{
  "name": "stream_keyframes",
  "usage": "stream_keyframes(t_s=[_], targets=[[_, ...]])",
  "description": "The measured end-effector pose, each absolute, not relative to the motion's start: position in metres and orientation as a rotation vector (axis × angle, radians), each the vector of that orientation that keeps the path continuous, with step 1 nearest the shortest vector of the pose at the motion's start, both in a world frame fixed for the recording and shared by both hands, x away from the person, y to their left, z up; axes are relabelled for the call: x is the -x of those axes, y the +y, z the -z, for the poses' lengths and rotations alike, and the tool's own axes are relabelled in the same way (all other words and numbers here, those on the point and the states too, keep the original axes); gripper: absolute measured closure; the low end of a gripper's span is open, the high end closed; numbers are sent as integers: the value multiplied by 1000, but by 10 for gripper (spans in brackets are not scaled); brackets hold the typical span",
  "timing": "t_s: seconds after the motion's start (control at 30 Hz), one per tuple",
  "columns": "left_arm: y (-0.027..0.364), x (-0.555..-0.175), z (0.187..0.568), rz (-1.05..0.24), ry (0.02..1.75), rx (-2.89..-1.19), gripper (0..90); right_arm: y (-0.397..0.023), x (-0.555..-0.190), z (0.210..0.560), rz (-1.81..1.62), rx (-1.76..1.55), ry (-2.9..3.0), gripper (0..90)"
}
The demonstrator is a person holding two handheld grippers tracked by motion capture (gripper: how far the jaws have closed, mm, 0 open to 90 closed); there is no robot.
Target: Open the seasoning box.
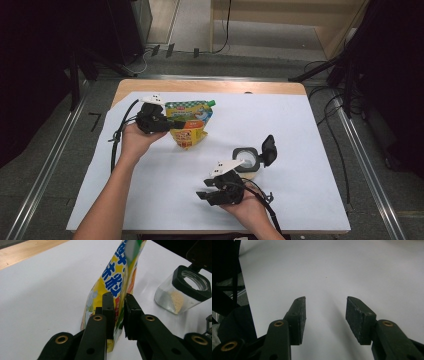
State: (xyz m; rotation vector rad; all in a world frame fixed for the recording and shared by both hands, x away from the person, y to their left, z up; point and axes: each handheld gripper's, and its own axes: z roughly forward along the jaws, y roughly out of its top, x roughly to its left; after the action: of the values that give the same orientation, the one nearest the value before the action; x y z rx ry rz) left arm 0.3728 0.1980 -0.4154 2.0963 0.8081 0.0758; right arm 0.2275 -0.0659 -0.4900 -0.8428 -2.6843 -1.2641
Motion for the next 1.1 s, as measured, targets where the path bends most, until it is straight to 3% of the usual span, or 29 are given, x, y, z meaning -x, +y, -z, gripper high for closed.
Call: stream_keyframes(t_s=[0.63,1.1], targets=[[197,-351,376,44,810,-2069,873,-74,-234,493,1311,892,-2669,520],[190,-314,344,89,783,-2054,875,-74,-237,495,1362,912,-2674,523]])
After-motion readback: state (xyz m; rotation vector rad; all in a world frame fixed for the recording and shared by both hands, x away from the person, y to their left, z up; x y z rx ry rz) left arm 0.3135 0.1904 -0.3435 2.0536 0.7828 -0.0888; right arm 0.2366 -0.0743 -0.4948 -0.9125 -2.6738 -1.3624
